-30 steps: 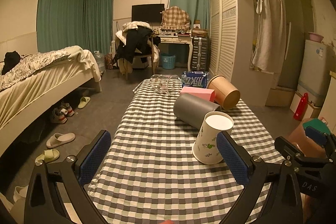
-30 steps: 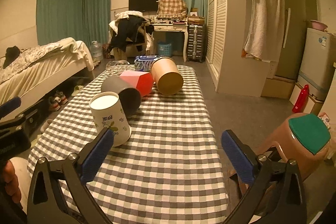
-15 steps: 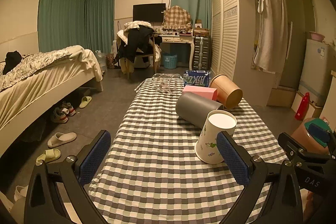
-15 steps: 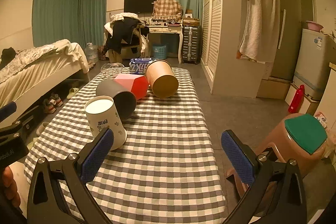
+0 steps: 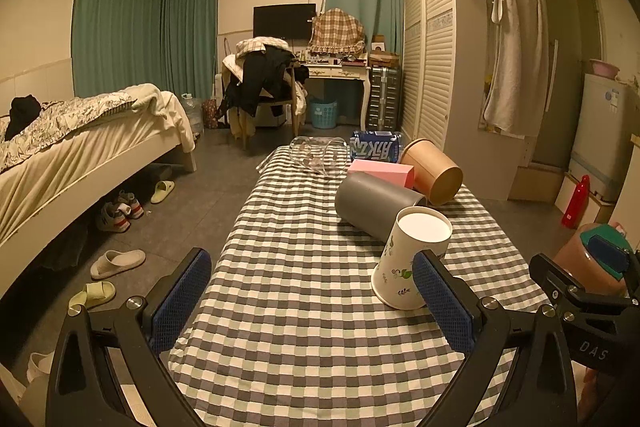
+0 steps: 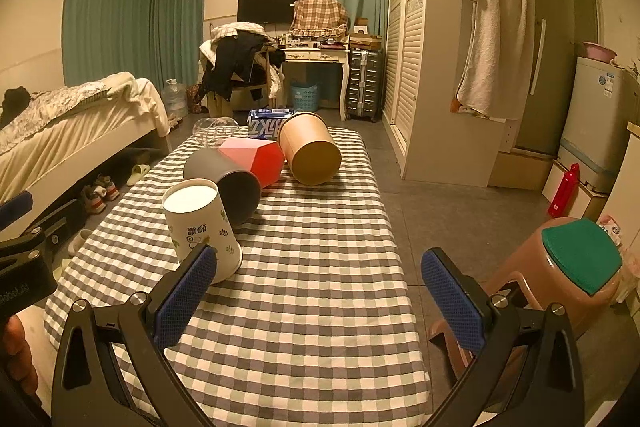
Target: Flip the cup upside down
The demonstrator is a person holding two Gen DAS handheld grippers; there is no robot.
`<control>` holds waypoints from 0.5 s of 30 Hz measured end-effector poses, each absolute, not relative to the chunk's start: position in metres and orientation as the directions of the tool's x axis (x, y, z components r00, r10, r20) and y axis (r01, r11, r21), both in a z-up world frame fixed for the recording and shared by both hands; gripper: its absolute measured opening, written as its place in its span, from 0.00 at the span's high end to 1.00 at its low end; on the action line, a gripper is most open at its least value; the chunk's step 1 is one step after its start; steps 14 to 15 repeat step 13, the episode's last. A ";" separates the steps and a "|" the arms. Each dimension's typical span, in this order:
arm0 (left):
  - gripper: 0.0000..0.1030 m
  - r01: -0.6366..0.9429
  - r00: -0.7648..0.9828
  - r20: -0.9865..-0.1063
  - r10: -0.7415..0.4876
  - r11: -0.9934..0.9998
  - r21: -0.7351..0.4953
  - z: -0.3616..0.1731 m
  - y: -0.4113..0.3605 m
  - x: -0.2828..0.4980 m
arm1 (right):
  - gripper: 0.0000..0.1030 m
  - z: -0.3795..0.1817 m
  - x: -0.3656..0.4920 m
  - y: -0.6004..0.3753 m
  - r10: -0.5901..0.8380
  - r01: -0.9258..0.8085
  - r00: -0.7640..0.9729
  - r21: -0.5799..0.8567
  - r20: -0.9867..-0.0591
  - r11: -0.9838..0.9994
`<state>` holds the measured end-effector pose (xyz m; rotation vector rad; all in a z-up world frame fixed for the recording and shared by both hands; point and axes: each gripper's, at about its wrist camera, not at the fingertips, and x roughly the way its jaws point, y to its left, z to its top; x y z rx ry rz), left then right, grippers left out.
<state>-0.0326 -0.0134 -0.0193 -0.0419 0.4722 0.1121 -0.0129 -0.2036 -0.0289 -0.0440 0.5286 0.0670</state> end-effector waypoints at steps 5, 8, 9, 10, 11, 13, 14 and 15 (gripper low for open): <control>0.00 -0.116 0.884 -0.457 0.097 0.993 -0.015 -0.021 -0.013 -0.033 | 0.00 -0.030 -0.013 -0.203 0.054 -0.077 0.860 -0.026 -0.507 0.997; 0.00 -0.115 0.881 -0.464 0.093 0.993 -0.019 -0.024 -0.012 -0.033 | 0.00 -0.032 -0.014 -0.201 0.055 -0.080 0.858 -0.028 -0.510 0.996; 0.00 -0.115 0.880 -0.467 0.092 0.993 -0.021 -0.025 -0.012 -0.033 | 0.00 -0.032 -0.014 -0.201 0.055 -0.081 0.858 -0.028 -0.511 0.996; 0.00 -0.114 0.878 -0.470 0.090 0.993 -0.022 -0.026 -0.012 -0.033 | 0.00 -0.033 -0.014 -0.201 0.055 -0.081 0.857 -0.029 -0.513 0.996; 0.00 -0.111 0.878 -0.470 0.087 0.994 -0.024 -0.026 -0.012 -0.032 | 0.00 -0.033 -0.014 -0.201 0.055 -0.082 0.856 -0.030 -0.514 0.996; 0.00 -0.113 0.880 -0.466 0.088 0.993 -0.025 -0.027 -0.012 -0.033 | 0.00 -0.034 -0.014 -0.200 0.055 -0.083 0.855 -0.030 -0.516 0.996; 0.00 -0.113 0.880 -0.466 0.088 0.993 -0.025 -0.027 -0.012 -0.033 | 0.00 -0.034 -0.014 -0.200 0.055 -0.083 0.855 -0.030 -0.516 0.996; 0.00 -0.113 0.880 -0.466 0.088 0.993 -0.025 -0.027 -0.012 -0.033 | 0.00 -0.034 -0.014 -0.200 0.055 -0.083 0.855 -0.030 -0.516 0.996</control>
